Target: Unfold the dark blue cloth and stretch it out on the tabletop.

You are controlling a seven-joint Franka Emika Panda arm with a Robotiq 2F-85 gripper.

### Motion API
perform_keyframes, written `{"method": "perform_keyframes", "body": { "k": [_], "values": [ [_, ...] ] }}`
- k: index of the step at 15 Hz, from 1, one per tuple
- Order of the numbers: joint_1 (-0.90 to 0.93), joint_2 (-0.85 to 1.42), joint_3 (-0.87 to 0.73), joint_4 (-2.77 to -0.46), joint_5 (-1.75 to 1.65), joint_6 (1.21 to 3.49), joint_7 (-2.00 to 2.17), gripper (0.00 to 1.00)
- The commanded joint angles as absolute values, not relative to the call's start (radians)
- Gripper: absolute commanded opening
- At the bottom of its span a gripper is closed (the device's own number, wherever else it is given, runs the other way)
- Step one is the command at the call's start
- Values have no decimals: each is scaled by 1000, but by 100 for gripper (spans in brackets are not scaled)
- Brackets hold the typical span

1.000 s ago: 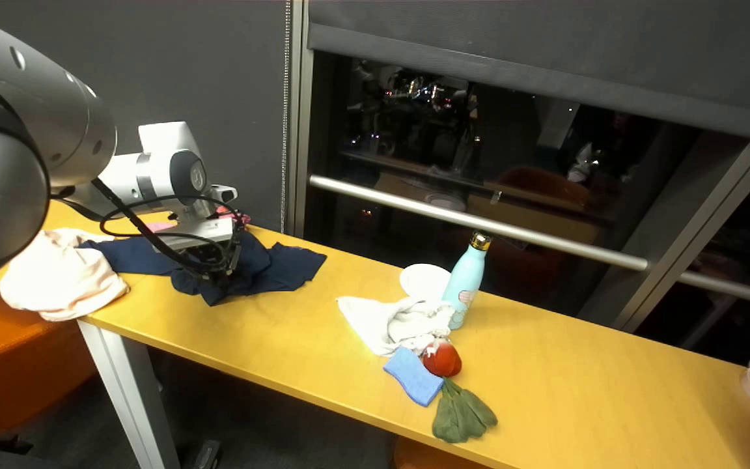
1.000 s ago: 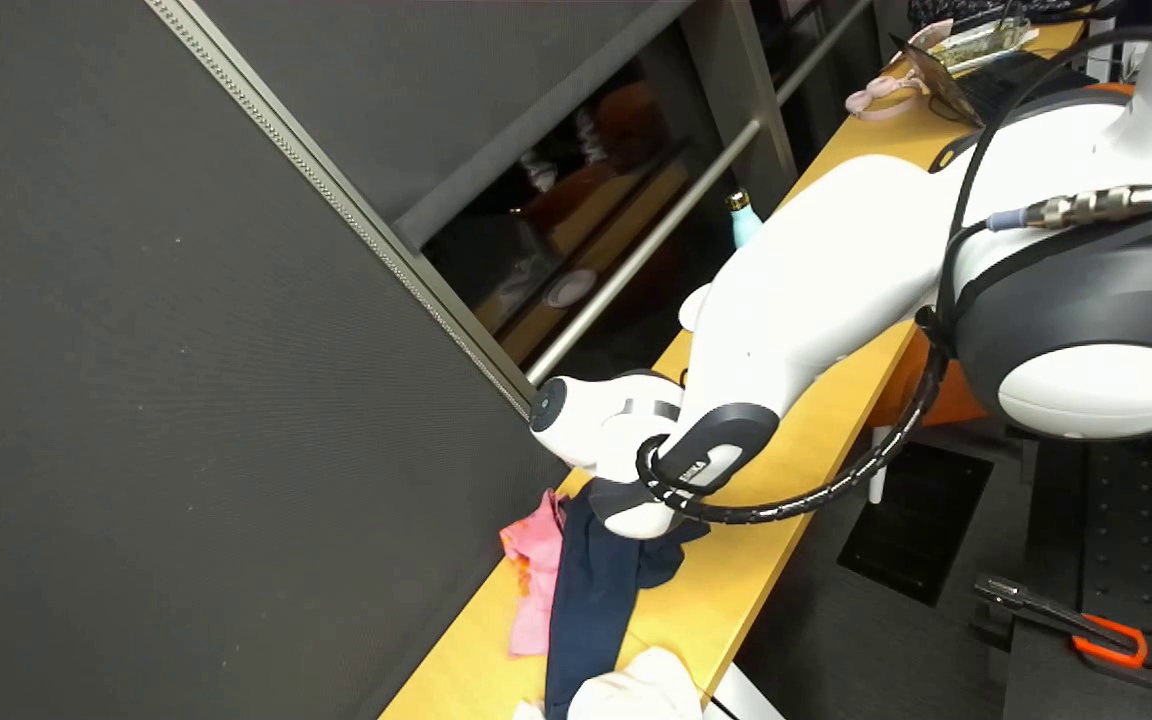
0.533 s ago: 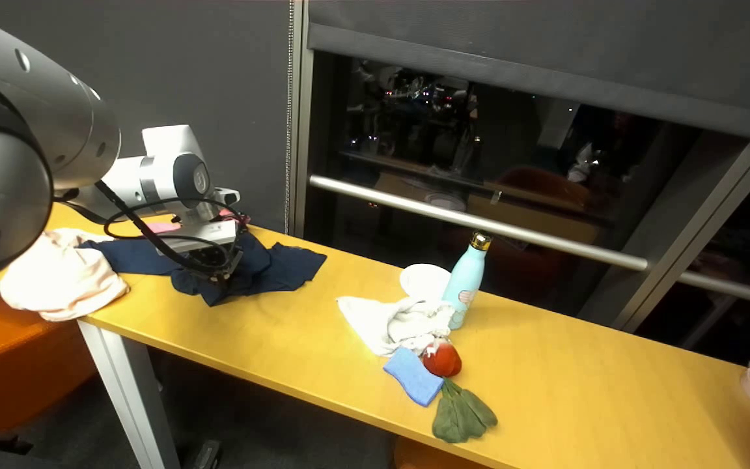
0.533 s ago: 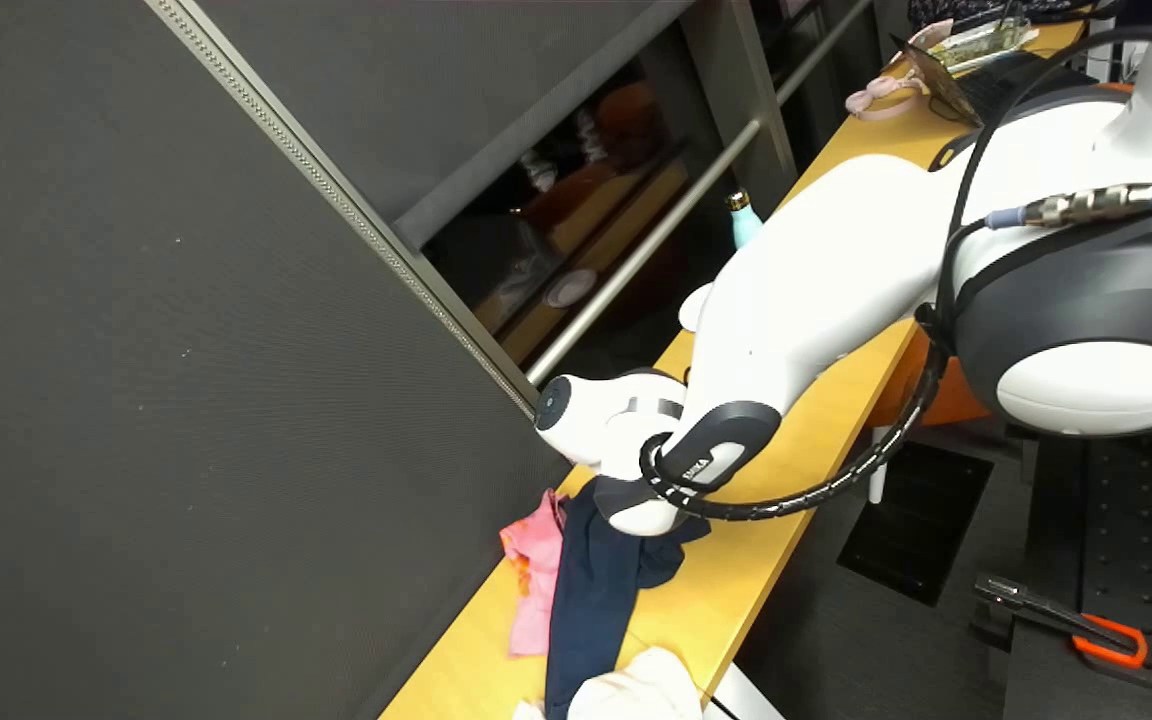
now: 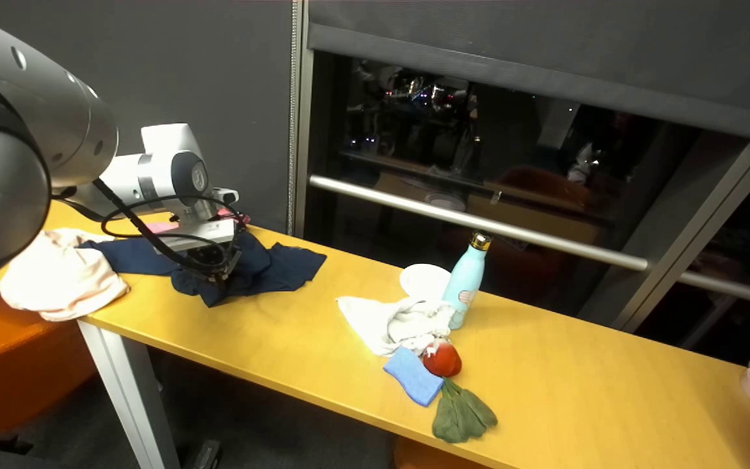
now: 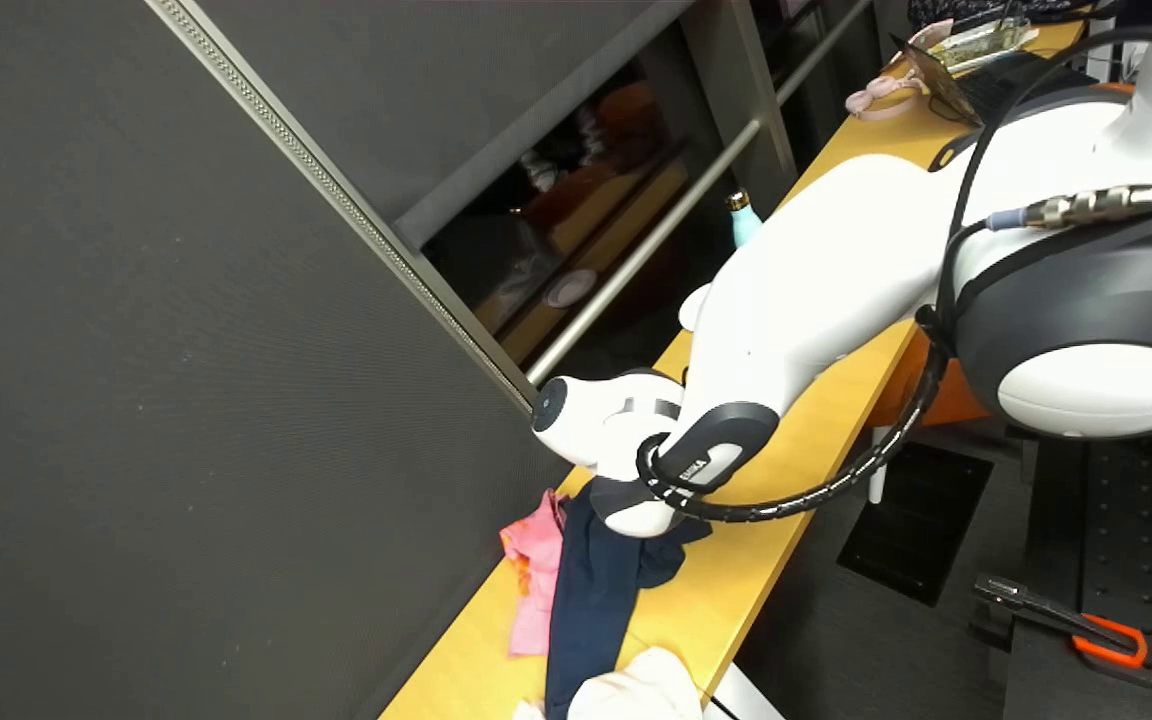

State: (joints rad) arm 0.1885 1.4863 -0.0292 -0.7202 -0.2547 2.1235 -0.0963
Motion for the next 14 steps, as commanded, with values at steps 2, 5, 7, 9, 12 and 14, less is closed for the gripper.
{"method": "perform_keyframes", "body": {
  "k": [2, 5, 7, 9, 12, 14],
  "values": [
    [184, 1486, -5, -672, -197, 1927, -145, 0],
    [179, 1448, 10, -711, -186, 1830, -149, 0],
    [183, 1415, 18, -716, -178, 1772, -156, 0],
    [189, 1391, 32, -708, -167, 1731, -161, 0],
    [206, 1346, 70, -688, -139, 1652, -163, 0],
    [223, 1335, 99, -673, -123, 1595, -169, 0]
  ]
}}
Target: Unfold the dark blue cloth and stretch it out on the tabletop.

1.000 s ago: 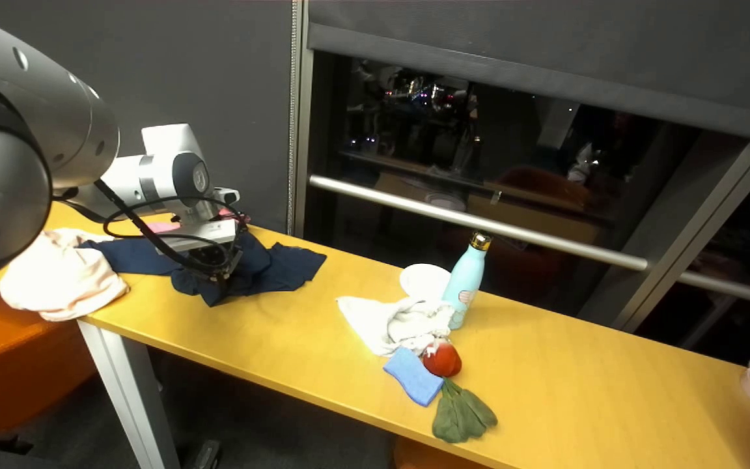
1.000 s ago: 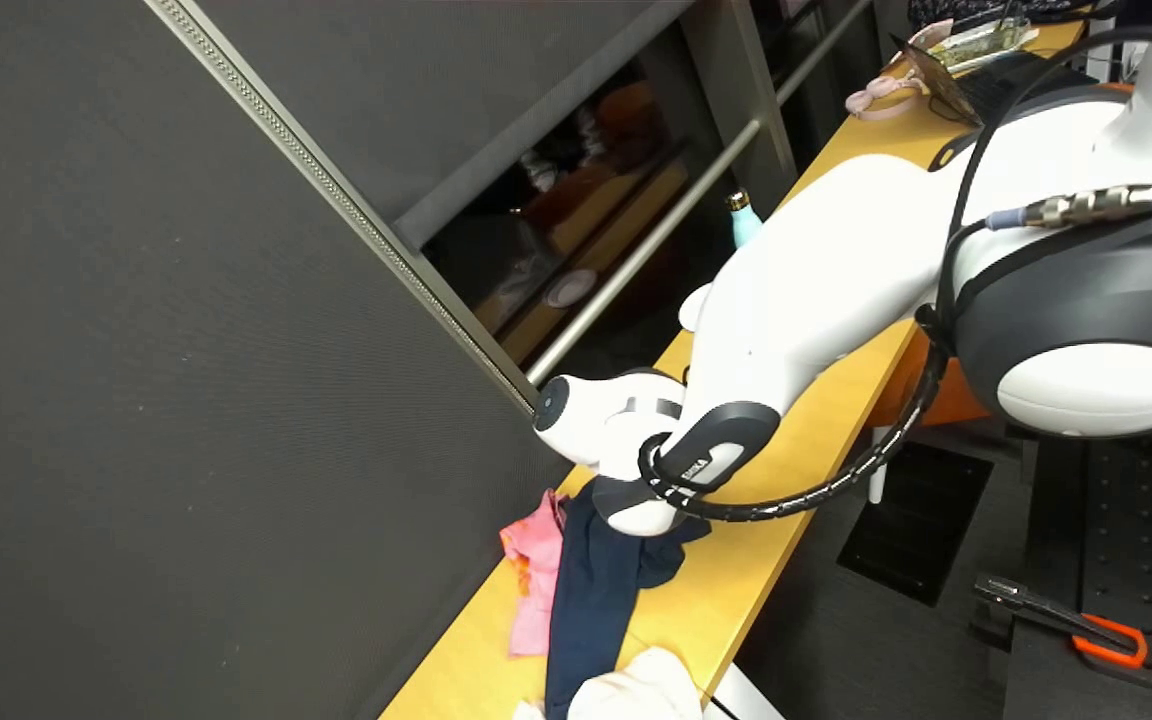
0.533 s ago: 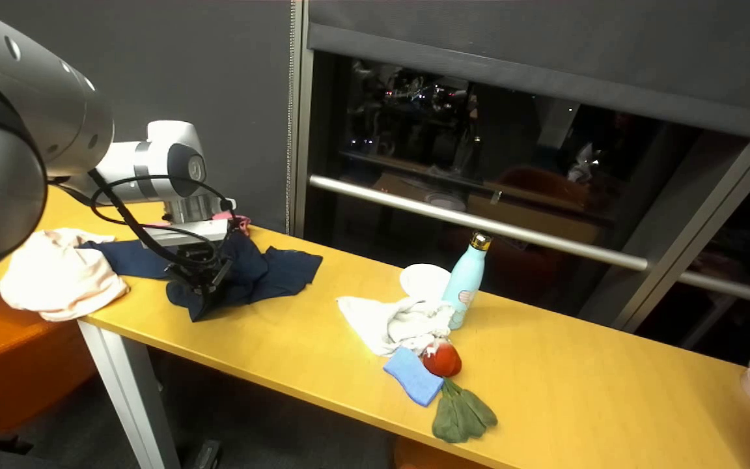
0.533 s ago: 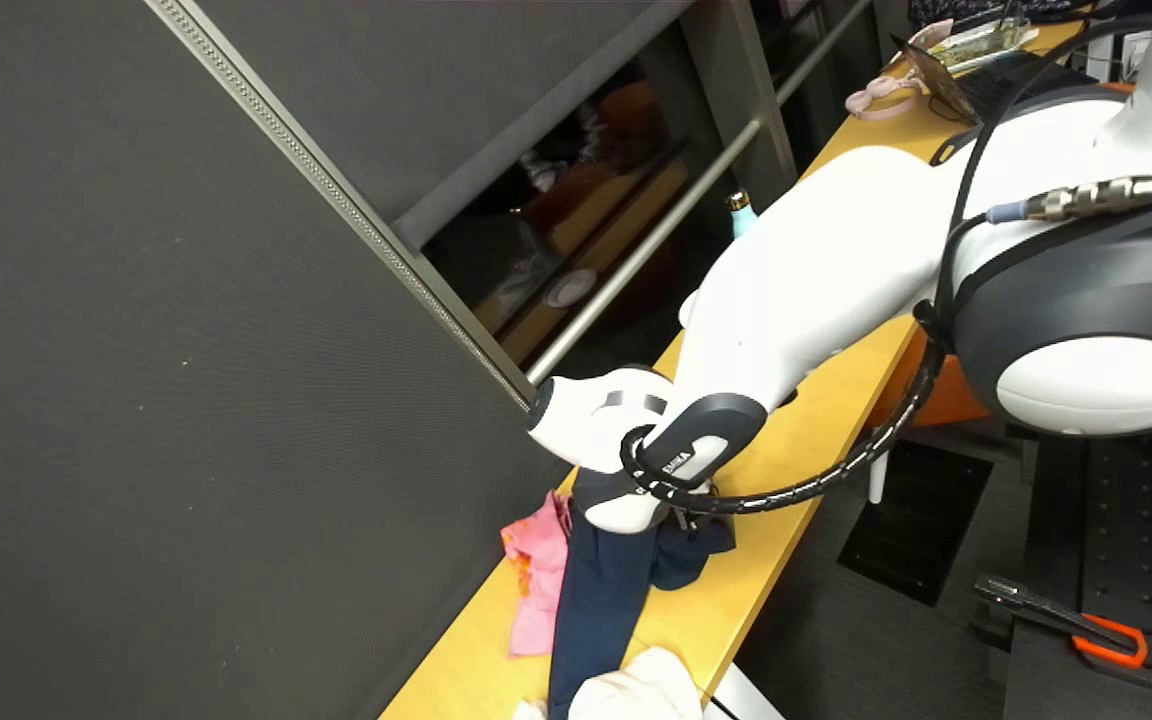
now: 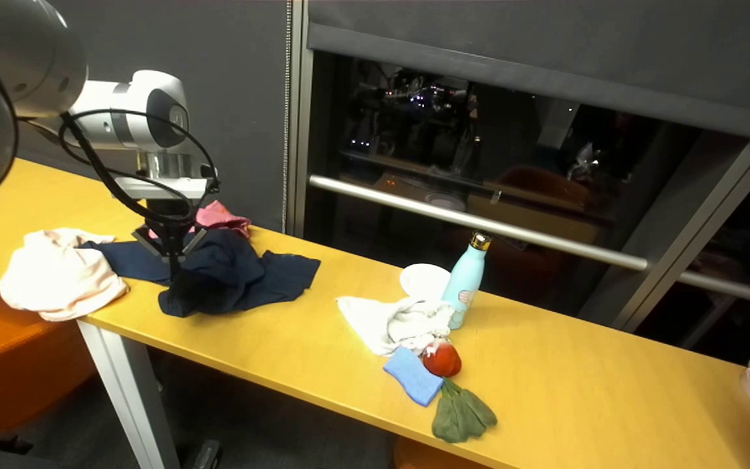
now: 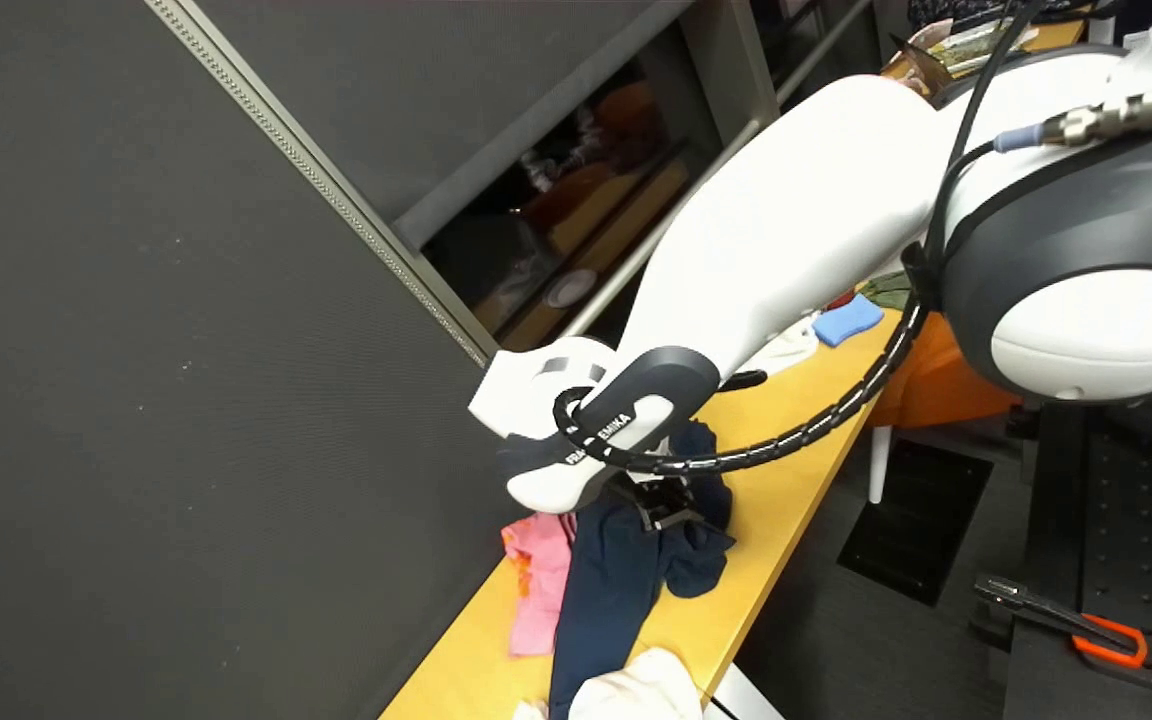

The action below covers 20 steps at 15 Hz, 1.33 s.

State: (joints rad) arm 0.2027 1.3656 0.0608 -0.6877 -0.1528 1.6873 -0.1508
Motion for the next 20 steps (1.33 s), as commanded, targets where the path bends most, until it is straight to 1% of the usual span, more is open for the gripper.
{"method": "perform_keyframes", "body": {
  "k": [1, 5, 10, 11, 12, 13, 20],
  "values": [
    [232, 1334, 113, -665, -116, 1566, -174, 0],
    [283, 1330, 168, -654, -108, 1493, -197, 0],
    [306, 1338, 188, -641, -111, 1463, -200, 0],
    [308, 1338, 185, -641, -113, 1469, -193, 8],
    [303, 1340, 184, -639, -112, 1467, -191, 27],
    [298, 1340, 181, -639, -112, 1467, -187, 32],
    [194, 1329, 101, -635, -138, 1493, -159, 83]
  ]
}}
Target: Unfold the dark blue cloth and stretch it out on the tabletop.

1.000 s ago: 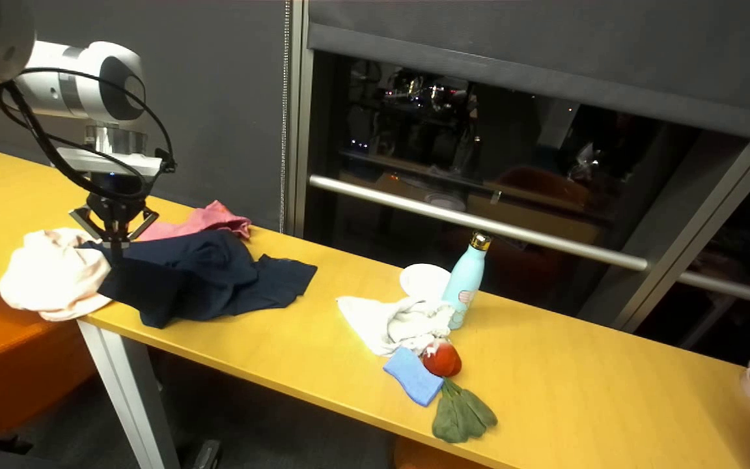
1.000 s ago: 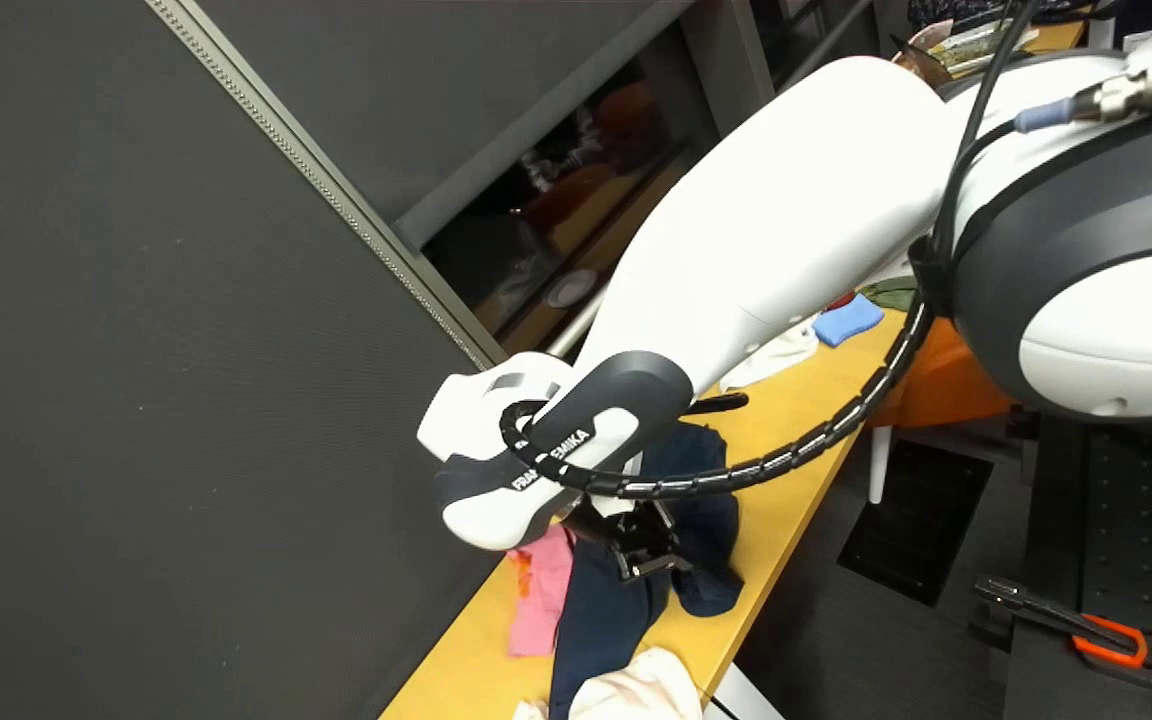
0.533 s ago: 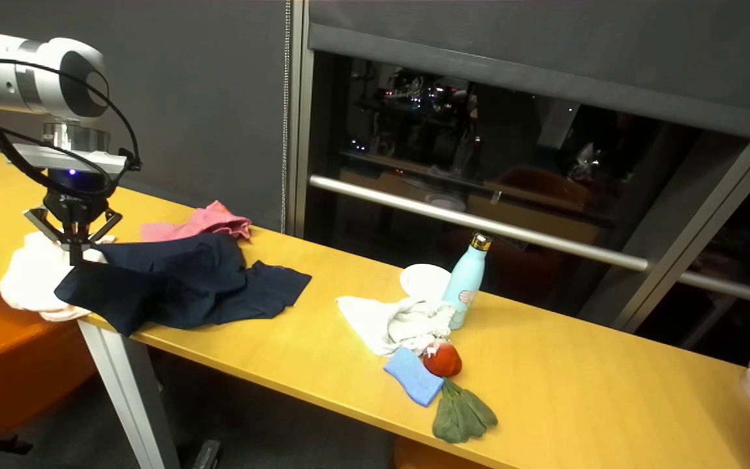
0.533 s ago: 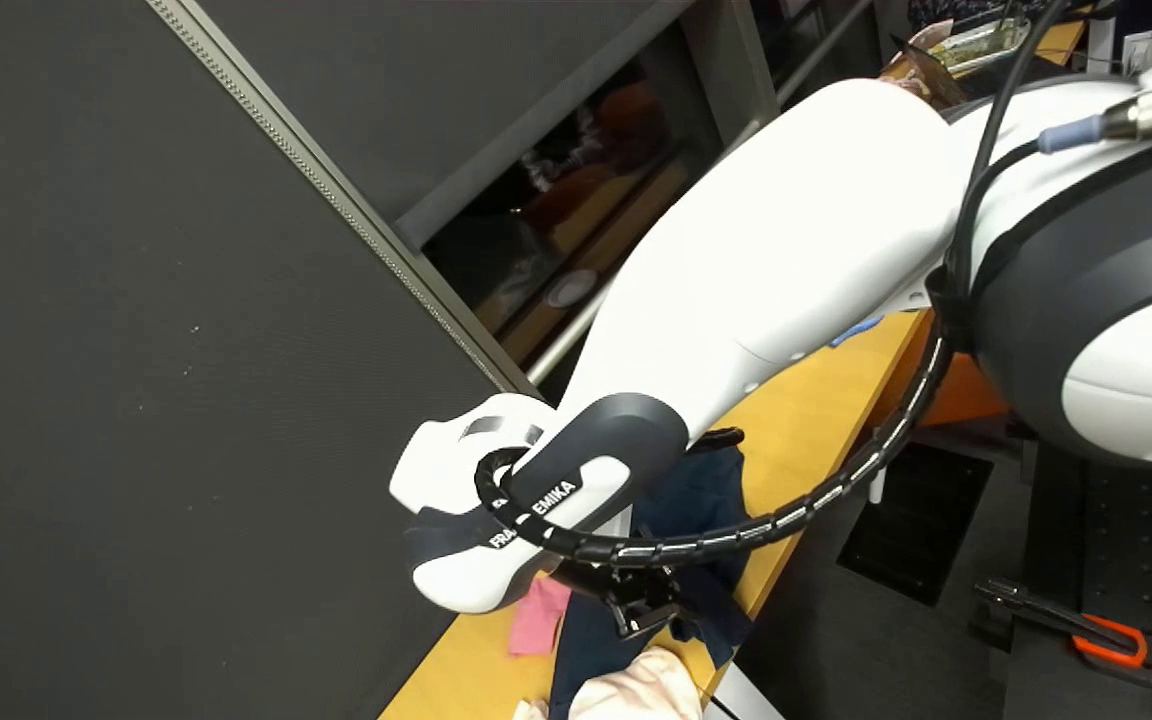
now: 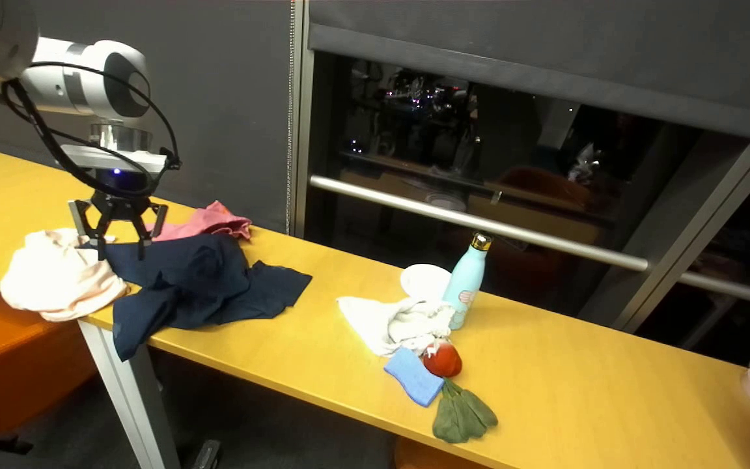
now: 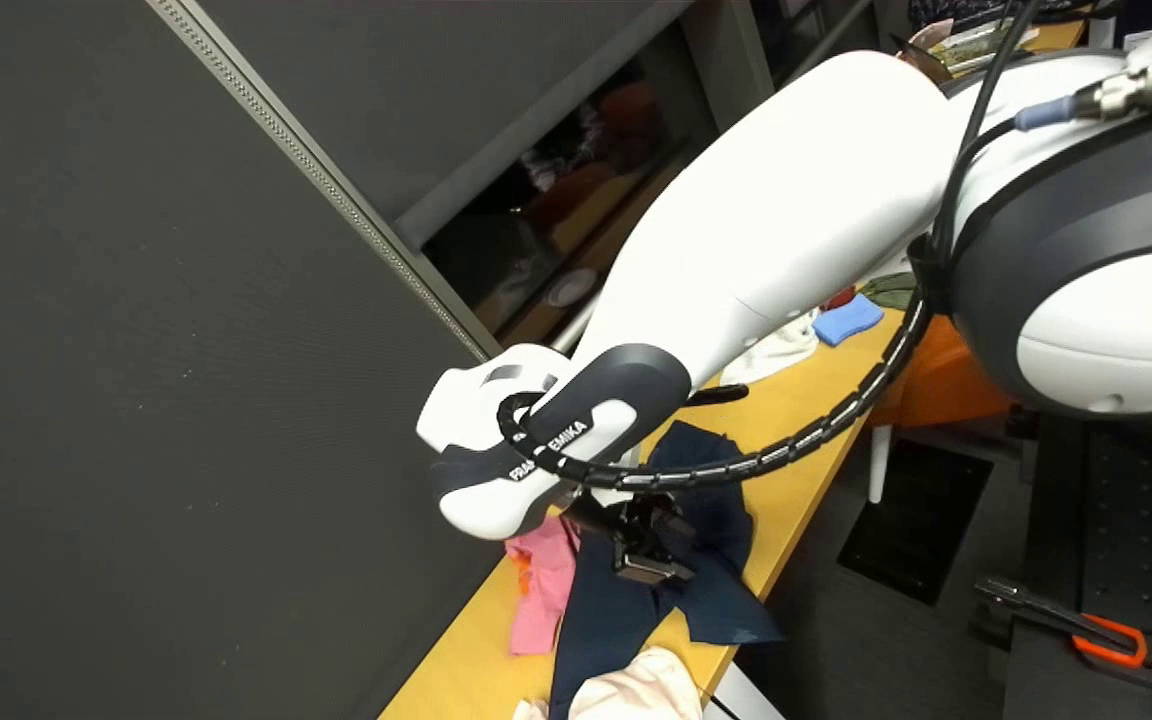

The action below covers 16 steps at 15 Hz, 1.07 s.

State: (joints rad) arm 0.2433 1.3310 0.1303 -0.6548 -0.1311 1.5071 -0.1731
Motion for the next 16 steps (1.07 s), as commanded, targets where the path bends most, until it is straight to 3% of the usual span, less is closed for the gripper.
{"method": "perform_keyframes", "body": {
  "k": [1, 3, 12, 16],
  "values": [
    [169, 1335, 80, -631, -145, 1514, -161, 92],
    [127, 1351, 50, -617, -147, 1560, -159, 100],
    [58, 1524, -69, -491, -151, 1834, -37, 100],
    [54, 1479, -57, -577, -134, 1847, -21, 100]
  ]
}}
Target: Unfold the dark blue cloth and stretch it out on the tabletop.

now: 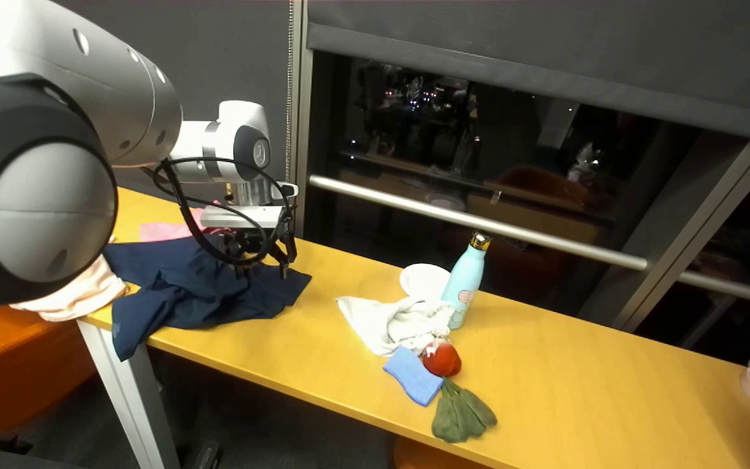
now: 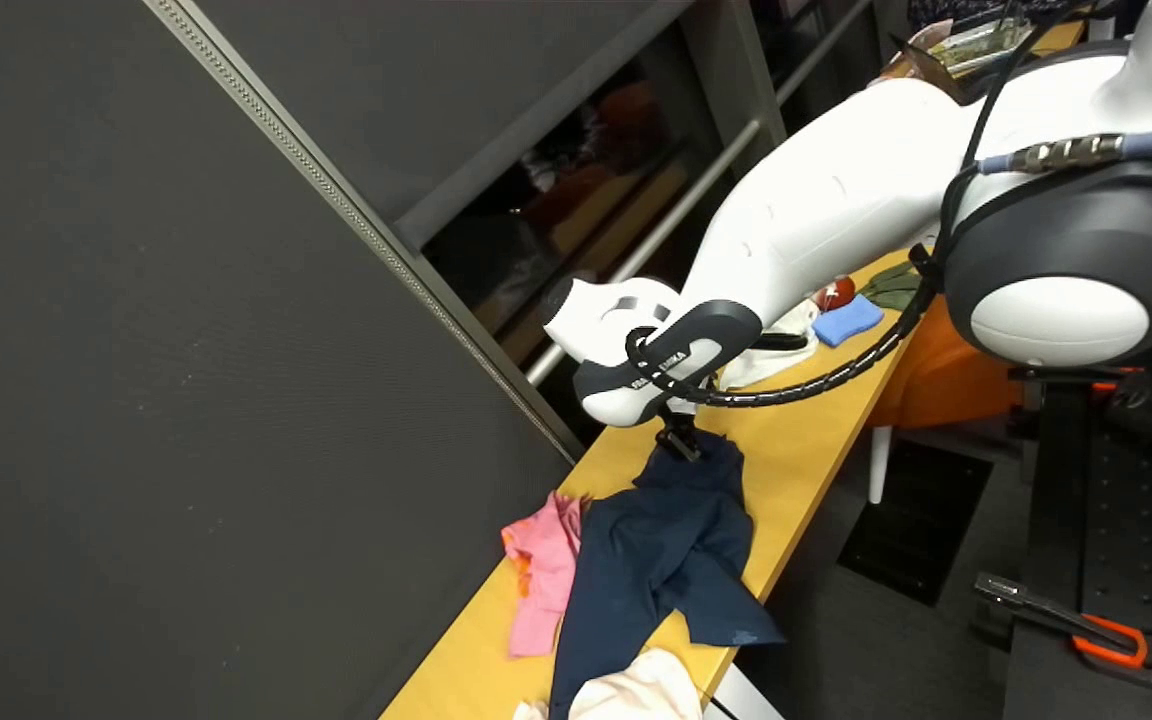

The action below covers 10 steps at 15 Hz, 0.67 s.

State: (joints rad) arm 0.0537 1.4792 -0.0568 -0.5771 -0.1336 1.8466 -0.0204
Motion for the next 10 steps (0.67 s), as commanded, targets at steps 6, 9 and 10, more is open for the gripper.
{"method": "perform_keyframes", "body": {
  "k": [6, 9, 10],
  "values": [
    [54, 1535, -72, -510, -134, 1891, 23, 100],
    [52, 1490, -88, -625, -148, 1972, 50, 100],
    [51, 1490, -96, -646, -151, 2003, 63, 100]
  ]
}}
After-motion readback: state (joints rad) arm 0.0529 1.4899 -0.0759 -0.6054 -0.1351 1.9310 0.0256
